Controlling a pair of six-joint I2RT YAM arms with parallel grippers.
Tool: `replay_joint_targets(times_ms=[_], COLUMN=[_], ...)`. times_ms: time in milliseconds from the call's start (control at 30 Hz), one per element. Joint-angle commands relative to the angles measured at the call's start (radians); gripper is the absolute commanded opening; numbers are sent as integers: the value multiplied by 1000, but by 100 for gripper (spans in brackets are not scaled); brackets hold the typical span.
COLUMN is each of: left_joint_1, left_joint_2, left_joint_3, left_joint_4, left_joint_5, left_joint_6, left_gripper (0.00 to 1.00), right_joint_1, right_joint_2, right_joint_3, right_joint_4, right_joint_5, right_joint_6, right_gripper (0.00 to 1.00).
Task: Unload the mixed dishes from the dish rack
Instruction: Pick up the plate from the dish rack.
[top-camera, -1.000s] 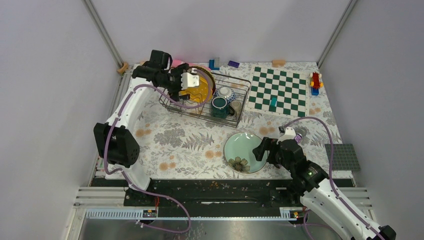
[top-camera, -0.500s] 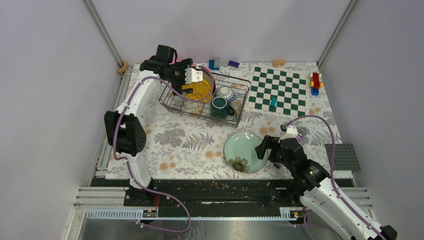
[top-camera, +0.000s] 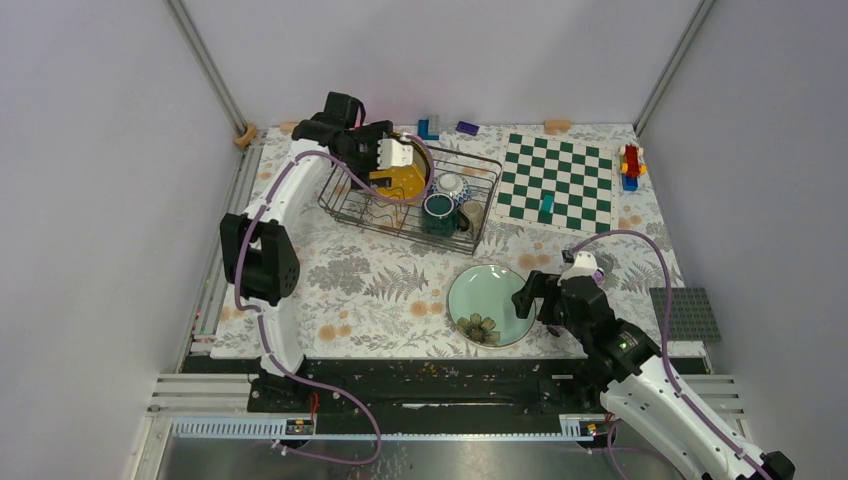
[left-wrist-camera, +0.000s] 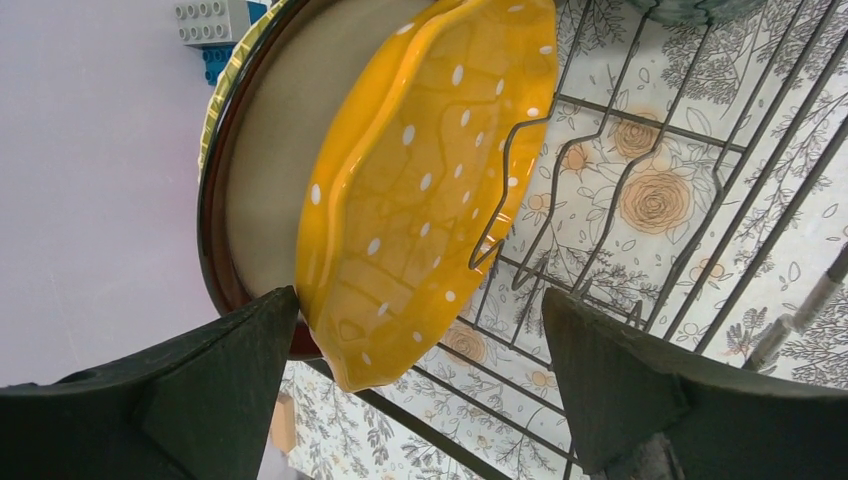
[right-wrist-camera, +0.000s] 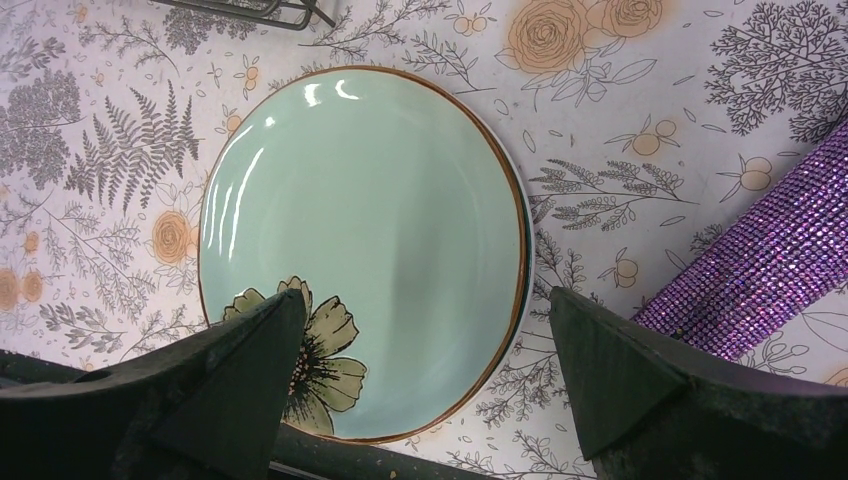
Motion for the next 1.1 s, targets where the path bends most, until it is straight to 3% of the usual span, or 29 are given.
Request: replay_joint_targets(times_ms=[0, 100, 467, 1067], left_joint_1=[-10, -14, -22, -65], left_joint_2=[23, 34, 15, -53], left_joint_3=[42, 44, 6, -89], left_joint_4=[0, 0, 1, -1], left_joint_5=[-16, -40, -134, -240], left_joint_6=[20, 20, 54, 111], left_gripper=[89, 79, 57, 45], right_joint_1=[1, 0, 0, 1], right_joint_2=[-5, -7, -3, -47], right_joint_3=[50, 51, 52, 36], right_joint_4=[5, 6, 5, 11], right_joint_5=[31, 31, 34, 33], right_joint_6=[-10, -10, -27, -28], right_gripper=[99, 99, 99, 99])
